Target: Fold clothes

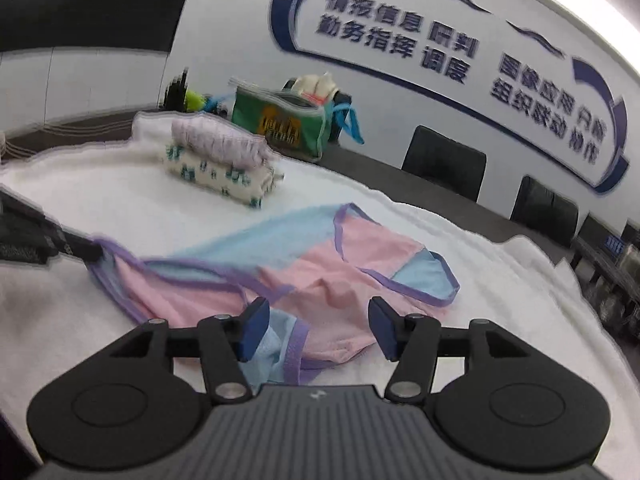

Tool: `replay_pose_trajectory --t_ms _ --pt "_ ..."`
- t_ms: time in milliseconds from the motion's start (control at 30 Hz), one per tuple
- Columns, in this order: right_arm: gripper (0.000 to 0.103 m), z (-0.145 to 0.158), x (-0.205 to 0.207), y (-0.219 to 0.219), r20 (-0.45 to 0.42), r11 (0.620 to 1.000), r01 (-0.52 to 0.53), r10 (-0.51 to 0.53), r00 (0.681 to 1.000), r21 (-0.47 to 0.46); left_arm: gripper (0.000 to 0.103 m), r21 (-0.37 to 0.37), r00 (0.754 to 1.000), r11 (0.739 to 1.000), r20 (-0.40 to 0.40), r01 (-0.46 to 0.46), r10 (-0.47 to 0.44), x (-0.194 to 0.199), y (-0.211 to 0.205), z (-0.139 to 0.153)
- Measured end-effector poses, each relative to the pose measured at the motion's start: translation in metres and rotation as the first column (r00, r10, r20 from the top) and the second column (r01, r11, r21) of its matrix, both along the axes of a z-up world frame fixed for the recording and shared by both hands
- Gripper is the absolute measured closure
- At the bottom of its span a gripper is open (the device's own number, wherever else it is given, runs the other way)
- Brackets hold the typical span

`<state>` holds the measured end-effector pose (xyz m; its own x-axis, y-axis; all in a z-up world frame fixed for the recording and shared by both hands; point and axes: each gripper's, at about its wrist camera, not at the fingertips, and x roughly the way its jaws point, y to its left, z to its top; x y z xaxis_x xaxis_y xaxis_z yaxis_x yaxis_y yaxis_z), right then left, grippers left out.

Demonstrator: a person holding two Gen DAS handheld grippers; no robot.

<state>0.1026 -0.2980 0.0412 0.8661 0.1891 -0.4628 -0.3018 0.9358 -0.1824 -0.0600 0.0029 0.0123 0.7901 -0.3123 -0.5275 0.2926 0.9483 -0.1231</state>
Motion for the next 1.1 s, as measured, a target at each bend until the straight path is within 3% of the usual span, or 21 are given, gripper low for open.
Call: replay_pose_trajectory --t_ms 200,333,400,500,567,600,633,867,967,1000,1100 --pt "0.048 -0.003 0.003 -0.022 -0.127 0.979 0.028 -0.002 0.992 0.201 0.102 -0.008 1.0 1.0 0.011 0.011 -0.011 -0.001 -0.002 0.002" --pt "0.058 -0.019 0.02 -0.017 -0.206 0.962 0.062 -0.007 0.979 0.264 0.102 -0.004 1.0 1.0 0.01 0.002 -0.002 0.0 -0.001 0.003" --pt "0.058 -0.025 0.02 0.002 -0.19 0.975 0.021 0.022 0.982 0.222 0.102 0.0 1.0 1.0 0.008 -0.003 0.003 0.0 -0.001 0.002" --pt "0.059 -0.039 0.027 0.034 -0.165 0.997 0.036 -0.024 0.986 0.073 0.102 0.004 1.0 1.0 0.013 -0.003 0.003 -0.002 -0.002 0.002" --pt "0.079 -0.048 0.028 0.04 -0.156 0.997 0.075 -0.073 0.985 0.006 0.102 0.008 1.0 1.0 0.021 -0.007 0.007 -0.005 -0.003 0.002" --pt "0.099 -0.051 0.025 0.04 -0.144 0.996 0.084 -0.086 0.986 -0.021 0.102 0.01 1.0 1.0 0.024 -0.01 0.01 -0.007 -0.004 0.003" --pt "0.101 -0.053 0.021 0.04 -0.131 0.995 0.092 -0.098 0.987 -0.048 0.102 0.015 1.0 1.0 0.028 -0.008 0.008 -0.009 -0.005 0.002" --pt "0.097 -0.056 -0.041 0.024 -0.118 0.979 0.099 -0.122 0.986 -0.18 0.102 0.064 0.998 0.998 0.055 0.022 -0.026 -0.024 -0.02 0.001" --pt "0.082 -0.058 -0.054 0.04 -0.025 0.958 0.065 -0.075 0.997 -0.279 0.102 0.085 0.997 0.996 0.066 0.035 -0.041 -0.031 -0.026 0.0" --pt "0.072 -0.061 -0.054 0.047 -0.01 0.948 0.046 -0.052 0.999 -0.316 0.102 0.092 0.997 0.995 0.07 0.039 -0.045 -0.033 -0.028 0.0" --pt "0.069 -0.071 -0.052 0.065 0.025 0.901 0.01 0.001 1.0 -0.433 0.102 0.113 0.995 0.992 0.08 0.051 -0.06 -0.04 -0.035 -0.001"
